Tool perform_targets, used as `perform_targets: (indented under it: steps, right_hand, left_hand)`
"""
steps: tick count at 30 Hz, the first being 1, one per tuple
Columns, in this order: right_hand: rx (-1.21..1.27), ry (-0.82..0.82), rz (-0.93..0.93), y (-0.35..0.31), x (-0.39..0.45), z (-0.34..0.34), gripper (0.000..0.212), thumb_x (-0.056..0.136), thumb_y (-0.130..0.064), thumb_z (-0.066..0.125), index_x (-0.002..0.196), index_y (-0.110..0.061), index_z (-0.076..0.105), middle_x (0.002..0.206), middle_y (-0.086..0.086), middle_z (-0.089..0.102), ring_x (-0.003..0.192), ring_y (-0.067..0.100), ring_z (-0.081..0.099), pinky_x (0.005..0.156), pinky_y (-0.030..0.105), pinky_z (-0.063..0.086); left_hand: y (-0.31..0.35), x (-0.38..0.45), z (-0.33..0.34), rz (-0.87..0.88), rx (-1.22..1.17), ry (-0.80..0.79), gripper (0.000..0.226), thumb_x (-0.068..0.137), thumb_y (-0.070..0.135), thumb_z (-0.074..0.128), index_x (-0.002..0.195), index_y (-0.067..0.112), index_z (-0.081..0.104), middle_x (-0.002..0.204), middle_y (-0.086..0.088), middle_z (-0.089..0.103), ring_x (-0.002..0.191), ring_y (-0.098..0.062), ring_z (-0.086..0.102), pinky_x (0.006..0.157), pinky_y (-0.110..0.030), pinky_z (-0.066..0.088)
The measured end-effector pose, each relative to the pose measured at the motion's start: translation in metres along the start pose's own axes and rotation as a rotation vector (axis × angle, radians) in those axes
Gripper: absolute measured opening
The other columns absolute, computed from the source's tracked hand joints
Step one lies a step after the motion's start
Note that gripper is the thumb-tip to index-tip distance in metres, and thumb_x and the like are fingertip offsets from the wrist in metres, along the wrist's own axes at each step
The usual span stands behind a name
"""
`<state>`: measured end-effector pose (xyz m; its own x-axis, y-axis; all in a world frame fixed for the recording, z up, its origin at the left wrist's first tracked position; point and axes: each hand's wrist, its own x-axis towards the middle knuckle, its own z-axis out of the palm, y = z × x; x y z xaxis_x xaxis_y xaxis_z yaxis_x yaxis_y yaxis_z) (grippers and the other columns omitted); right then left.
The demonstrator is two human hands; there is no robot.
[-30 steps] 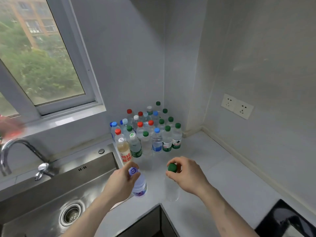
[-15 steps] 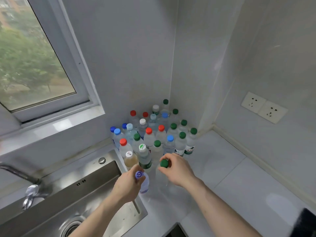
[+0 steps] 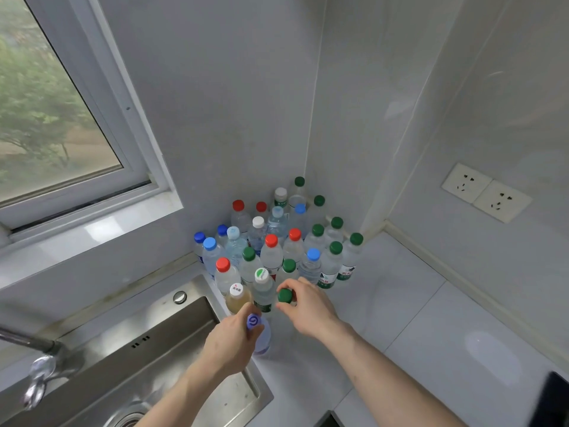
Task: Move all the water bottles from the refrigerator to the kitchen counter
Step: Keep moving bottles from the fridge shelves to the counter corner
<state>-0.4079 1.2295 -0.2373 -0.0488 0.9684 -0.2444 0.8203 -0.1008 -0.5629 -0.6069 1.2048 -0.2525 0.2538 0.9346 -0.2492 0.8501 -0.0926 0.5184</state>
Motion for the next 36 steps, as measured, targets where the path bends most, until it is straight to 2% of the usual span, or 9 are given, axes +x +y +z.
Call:
perform_targets:
  steps: [5,9,13,16,22,26,31,32,36]
  right_hand:
    - [0.006,-0.002,0.024,0.000,-0.008,0.005,0.033,0.094,-0.045,0.071,0.125,-0.035,0.062,0.112,-0.008,0.058,0.104,0.017,0.061,0.085,0.033,0.052]
    - [0.031,0.005,0.064,0.007,-0.025,-0.004,0.052,0.094,-0.045,0.070,0.142,-0.039,0.052,0.121,-0.011,0.059,0.108,0.012,0.058,0.084,0.026,0.042]
    - [0.092,0.055,0.096,0.019,-0.057,-0.017,0.055,0.093,-0.044,0.068,0.145,-0.042,0.049,0.118,-0.016,0.056,0.090,0.008,0.056,0.084,0.027,0.045]
    - [0.139,0.105,0.130,0.033,-0.095,-0.031,0.053,0.094,-0.042,0.067,0.143,-0.044,0.049,0.119,-0.019,0.054,0.091,0.007,0.061,0.092,0.029,0.050]
    - [0.229,0.241,0.246,0.075,-0.223,-0.062,0.058,0.097,-0.041,0.063,0.149,-0.048,0.037,0.126,-0.023,0.051,0.094,0.004,0.066,0.096,0.030,0.051]
    - [0.265,0.356,0.333,0.102,-0.318,-0.073,0.060,0.100,-0.043,0.060,0.150,-0.054,0.030,0.130,-0.026,0.049,0.103,0.001,0.063,0.098,0.027,0.051]
    - [0.275,0.555,0.480,0.133,-0.454,-0.078,0.064,0.099,-0.043,0.064,0.151,-0.053,0.029,0.131,-0.027,0.050,0.105,0.000,0.062,0.096,0.027,0.053]
    - [0.295,0.614,0.542,0.141,-0.504,-0.075,0.065,0.098,-0.043,0.064,0.152,-0.053,0.029,0.131,-0.028,0.050,0.105,-0.001,0.062,0.096,0.026,0.053]
    - [0.300,0.748,0.669,0.155,-0.612,-0.060,0.065,0.098,-0.044,0.066,0.150,-0.058,0.028,0.131,-0.030,0.051,0.107,-0.004,0.061,0.093,0.024,0.054]
  left_hand:
    - [0.009,-0.003,-0.009,0.038,0.113,-0.051,0.027,0.106,0.041,0.045,0.131,0.030,0.043,0.101,0.004,0.064,0.084,-0.018,0.056,0.067,-0.024,0.040]
    - [0.016,-0.011,-0.021,0.039,0.211,-0.056,0.042,0.106,0.042,0.044,0.145,0.031,0.034,0.111,0.001,0.068,0.083,-0.018,0.057,0.066,-0.026,0.043]
    - [0.035,-0.021,-0.036,0.056,0.215,0.015,0.040,0.106,0.037,0.043,0.146,0.033,0.037,0.110,0.006,0.070,0.085,-0.017,0.059,0.068,-0.026,0.048]
    - [0.061,-0.030,-0.043,0.164,0.161,0.050,0.038,0.104,0.031,0.048,0.142,0.034,0.045,0.102,0.012,0.067,0.087,-0.014,0.058,0.071,-0.029,0.049]
    - [0.147,-0.057,-0.013,0.435,0.189,-0.019,0.040,0.101,0.032,0.049,0.140,0.042,0.046,0.101,0.022,0.061,0.084,-0.008,0.060,0.070,-0.026,0.046]
    - [0.205,-0.093,0.021,0.579,0.163,-0.088,0.039,0.100,0.031,0.049,0.135,0.046,0.048,0.103,0.025,0.061,0.083,-0.002,0.063,0.077,-0.031,0.055]
    - [0.284,-0.164,0.080,0.792,0.122,-0.191,0.035,0.099,0.026,0.051,0.126,0.047,0.056,0.097,0.027,0.060,0.078,0.004,0.063,0.070,-0.022,0.052]
    - [0.309,-0.192,0.103,0.874,0.133,-0.226,0.035,0.099,0.026,0.051,0.126,0.047,0.057,0.097,0.027,0.060,0.078,0.004,0.063,0.070,-0.020,0.052]
    - [0.365,-0.267,0.147,1.037,0.114,-0.347,0.033,0.100,0.025,0.049,0.124,0.046,0.058,0.098,0.025,0.062,0.083,0.001,0.064,0.074,-0.019,0.051]
